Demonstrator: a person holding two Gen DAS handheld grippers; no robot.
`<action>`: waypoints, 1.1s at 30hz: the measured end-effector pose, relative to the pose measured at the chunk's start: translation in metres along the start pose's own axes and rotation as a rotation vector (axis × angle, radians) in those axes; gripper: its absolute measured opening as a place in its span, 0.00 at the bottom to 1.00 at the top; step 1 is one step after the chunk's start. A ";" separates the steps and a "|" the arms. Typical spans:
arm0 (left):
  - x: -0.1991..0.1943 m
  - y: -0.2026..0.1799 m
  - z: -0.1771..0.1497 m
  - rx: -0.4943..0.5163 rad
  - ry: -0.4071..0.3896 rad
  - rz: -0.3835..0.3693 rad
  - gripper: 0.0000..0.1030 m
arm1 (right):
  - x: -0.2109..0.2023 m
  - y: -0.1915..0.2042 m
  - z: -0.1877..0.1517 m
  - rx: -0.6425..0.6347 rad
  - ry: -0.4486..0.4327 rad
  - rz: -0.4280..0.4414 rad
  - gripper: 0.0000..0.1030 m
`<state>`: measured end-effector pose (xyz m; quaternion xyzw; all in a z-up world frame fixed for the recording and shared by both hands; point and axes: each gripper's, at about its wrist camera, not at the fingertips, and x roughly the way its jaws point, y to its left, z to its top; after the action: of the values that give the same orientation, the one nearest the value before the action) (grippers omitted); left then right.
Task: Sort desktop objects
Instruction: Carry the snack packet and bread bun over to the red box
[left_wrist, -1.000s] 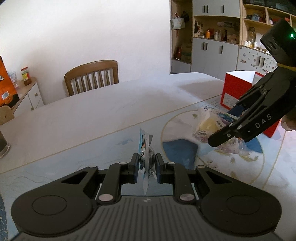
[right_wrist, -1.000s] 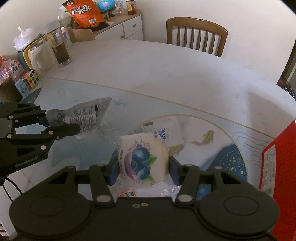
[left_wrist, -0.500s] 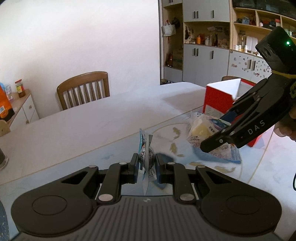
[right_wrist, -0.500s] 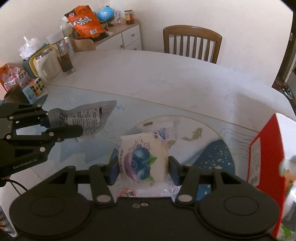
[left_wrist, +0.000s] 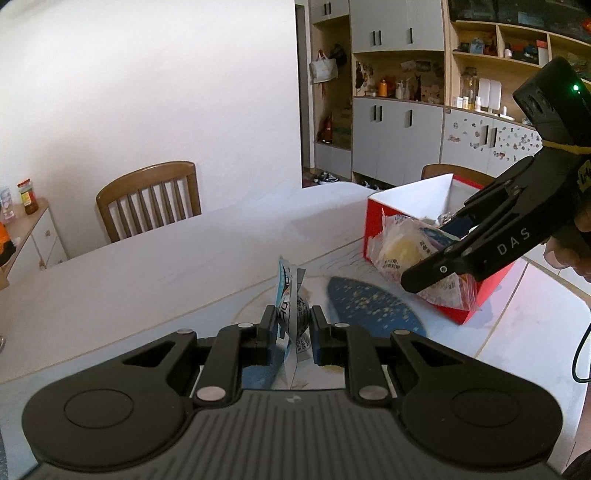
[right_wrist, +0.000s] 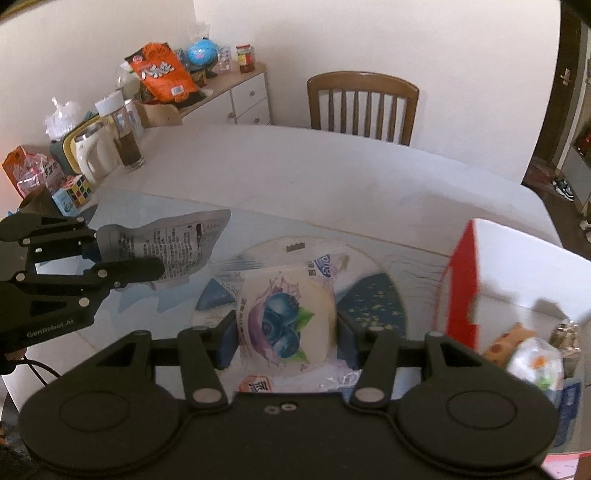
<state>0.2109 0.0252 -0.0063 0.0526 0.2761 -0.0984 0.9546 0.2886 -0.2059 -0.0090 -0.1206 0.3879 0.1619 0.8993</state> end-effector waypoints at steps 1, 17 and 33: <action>0.001 -0.004 0.003 0.001 -0.002 0.000 0.16 | -0.004 -0.004 -0.001 0.000 -0.005 0.000 0.52; 0.031 -0.072 0.043 0.021 -0.034 -0.009 0.16 | -0.044 -0.073 -0.012 -0.002 -0.035 -0.016 0.52; 0.065 -0.135 0.078 0.082 -0.050 -0.050 0.16 | -0.077 -0.148 -0.035 0.049 -0.050 -0.065 0.52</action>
<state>0.2756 -0.1289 0.0178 0.0824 0.2492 -0.1349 0.9555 0.2726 -0.3688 0.0371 -0.1070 0.3651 0.1260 0.9162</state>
